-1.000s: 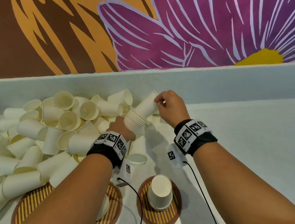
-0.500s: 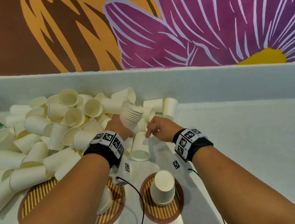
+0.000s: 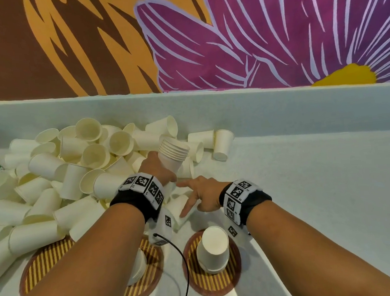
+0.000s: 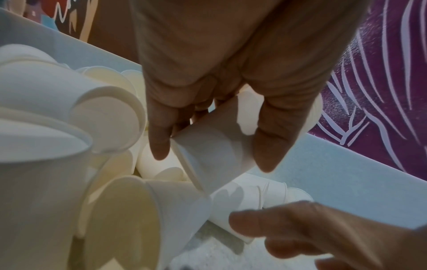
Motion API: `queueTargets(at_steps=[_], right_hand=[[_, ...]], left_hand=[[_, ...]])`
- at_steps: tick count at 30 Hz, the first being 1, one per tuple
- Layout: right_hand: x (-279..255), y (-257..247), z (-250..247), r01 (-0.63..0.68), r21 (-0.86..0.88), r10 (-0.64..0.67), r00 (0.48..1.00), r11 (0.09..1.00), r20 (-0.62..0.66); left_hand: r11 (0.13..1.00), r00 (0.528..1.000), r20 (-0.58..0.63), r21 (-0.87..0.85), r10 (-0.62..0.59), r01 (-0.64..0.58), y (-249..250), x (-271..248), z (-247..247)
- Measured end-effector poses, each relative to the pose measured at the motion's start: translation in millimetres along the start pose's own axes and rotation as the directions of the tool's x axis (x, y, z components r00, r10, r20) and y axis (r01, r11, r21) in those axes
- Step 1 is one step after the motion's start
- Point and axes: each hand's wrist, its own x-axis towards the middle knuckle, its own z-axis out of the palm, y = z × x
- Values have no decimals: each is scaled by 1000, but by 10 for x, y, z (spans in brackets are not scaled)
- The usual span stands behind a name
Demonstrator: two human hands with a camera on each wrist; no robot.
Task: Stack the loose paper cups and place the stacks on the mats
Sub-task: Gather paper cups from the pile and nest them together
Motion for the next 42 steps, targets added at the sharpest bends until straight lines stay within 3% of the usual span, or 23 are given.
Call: queueTargets(at_steps=[4,7,15,21,23,25,28,30,32,39,42], right_hand=[[-14,36,4,-40,-92,32,995,995,-92],[-33,28,-71,14,-79,-25,990,997,-141],[129,-75,25,105,-221,-111,994,970,-14],[213,51,-29,-15,-302,-29,990,953,-142],[205,79,-99,-53,-262,-7,975,964,-222],[218,56,-116,-6,-195,-52,956,981,-289],[274,-50,-40,129,-221,-177,962,967,-210],[310,-100,23,156,-270,-191,975,950,-109],[332,-87,57,162,-305,-201,974,938,-100],[198,201,-55,-88,-300,12,969,950,-247],[132,298,-145,-153,-267,56,939,951,-339]], left_hand=[[1000,1000,6,-7,11,-11,-5,14,-5],[1000,1000,-8,-11,10,-10,-31,34,-15],[1000,999,-35,-23,8,-9,-100,-15,-64],[1000,999,-49,-20,-3,2,-207,-22,-136],[1000,999,-42,-31,-5,4,-239,-12,-151],[999,999,-36,-42,-5,3,-252,-14,-156],[999,999,-52,-53,-2,-1,-262,-16,-149],[999,998,-56,-53,6,-9,-258,-16,-150],[999,999,-51,-48,8,-11,-253,-12,-152],[1000,1000,6,-4,4,-4,-219,4,-109],[999,999,52,34,-10,9,-177,-2,-53]])
